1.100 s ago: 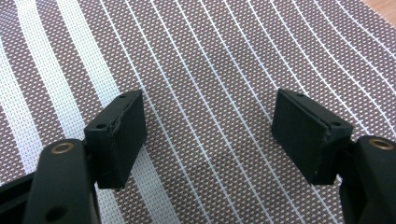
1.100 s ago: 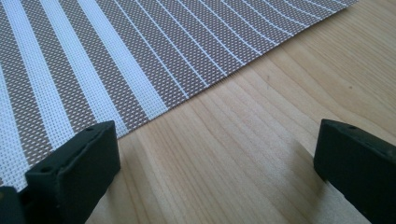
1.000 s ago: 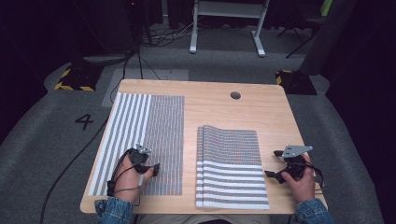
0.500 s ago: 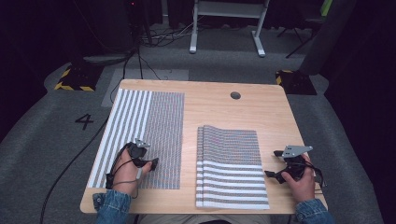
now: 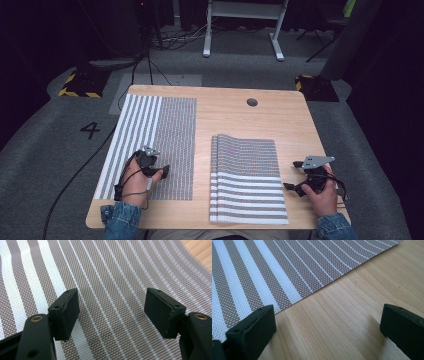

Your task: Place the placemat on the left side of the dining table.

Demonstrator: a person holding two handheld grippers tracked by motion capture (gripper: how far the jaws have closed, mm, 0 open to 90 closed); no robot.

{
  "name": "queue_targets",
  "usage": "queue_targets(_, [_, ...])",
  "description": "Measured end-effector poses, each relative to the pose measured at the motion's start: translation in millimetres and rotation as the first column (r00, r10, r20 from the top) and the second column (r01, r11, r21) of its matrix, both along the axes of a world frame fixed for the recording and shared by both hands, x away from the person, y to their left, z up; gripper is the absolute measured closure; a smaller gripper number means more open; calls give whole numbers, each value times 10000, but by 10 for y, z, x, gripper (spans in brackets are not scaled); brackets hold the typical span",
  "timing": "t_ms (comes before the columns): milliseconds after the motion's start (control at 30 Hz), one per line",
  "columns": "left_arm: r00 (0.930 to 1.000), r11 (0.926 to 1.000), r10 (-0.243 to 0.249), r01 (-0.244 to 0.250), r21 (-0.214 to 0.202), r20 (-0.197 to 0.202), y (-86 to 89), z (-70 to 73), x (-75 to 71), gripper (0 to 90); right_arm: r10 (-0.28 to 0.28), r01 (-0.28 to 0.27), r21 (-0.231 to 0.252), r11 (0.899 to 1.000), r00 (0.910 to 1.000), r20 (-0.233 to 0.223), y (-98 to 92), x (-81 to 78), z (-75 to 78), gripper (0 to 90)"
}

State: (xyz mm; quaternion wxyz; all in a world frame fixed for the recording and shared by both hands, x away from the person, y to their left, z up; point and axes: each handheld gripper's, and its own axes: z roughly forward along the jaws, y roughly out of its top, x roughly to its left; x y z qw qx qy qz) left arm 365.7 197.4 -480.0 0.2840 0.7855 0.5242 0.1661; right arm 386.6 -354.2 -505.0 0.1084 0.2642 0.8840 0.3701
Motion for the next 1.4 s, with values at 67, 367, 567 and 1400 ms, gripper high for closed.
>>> queue_targets(67, [9997,9998,-164,166,-69,197,-33,81,-42,287,1,-1,-2,10000,10000,6,0,0,0,5])
queue_targets(367, [9953,9960,-810,828,-321,538,-247,353,-307,275,2,-2,-3,10000,10000,5,0,0,0,5])
queue_targets(567, [9880,9896,-1436,1441,-43,572,-382,436,-487,273,4,-4,-2,10000,10000,5,0,0,0,5])
queue_targets(1400, [9175,9167,-3891,3945,-636,819,-568,283,-1064,277,2,-2,-2,10000,10000,1,0,0,0,5])
